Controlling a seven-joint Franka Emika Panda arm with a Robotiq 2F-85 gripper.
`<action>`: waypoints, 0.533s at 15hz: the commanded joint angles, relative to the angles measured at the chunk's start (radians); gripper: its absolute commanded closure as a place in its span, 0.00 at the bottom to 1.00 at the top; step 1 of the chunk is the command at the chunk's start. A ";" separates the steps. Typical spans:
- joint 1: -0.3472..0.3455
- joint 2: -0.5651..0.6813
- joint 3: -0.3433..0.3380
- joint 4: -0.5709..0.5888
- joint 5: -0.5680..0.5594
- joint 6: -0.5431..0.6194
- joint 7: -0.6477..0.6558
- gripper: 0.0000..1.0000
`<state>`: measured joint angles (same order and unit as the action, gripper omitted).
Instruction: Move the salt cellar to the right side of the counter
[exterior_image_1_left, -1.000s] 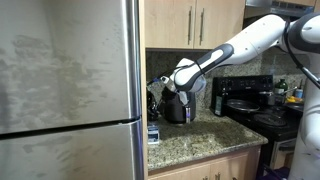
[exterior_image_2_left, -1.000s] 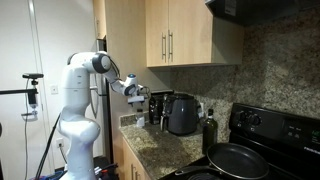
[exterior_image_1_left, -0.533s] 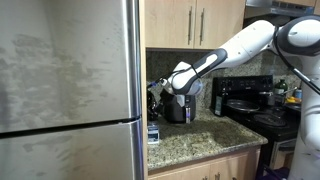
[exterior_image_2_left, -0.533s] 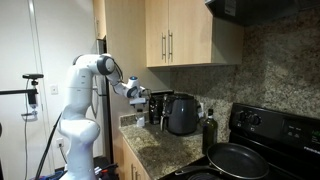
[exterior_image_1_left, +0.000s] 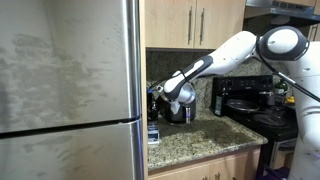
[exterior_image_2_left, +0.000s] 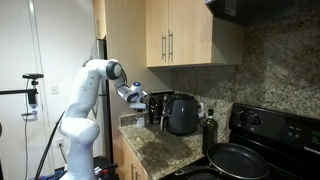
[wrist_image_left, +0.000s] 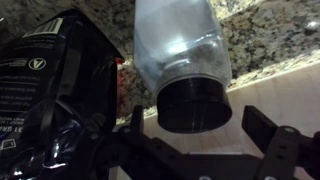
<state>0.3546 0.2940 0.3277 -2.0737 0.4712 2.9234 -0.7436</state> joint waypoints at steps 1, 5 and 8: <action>-0.015 0.042 0.000 0.032 0.020 0.016 -0.008 0.00; 0.004 0.040 -0.042 0.029 -0.018 -0.018 0.047 0.00; -0.013 0.040 -0.021 0.037 0.001 -0.049 0.021 0.34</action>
<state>0.3506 0.3250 0.3002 -2.0583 0.4691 2.9108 -0.7124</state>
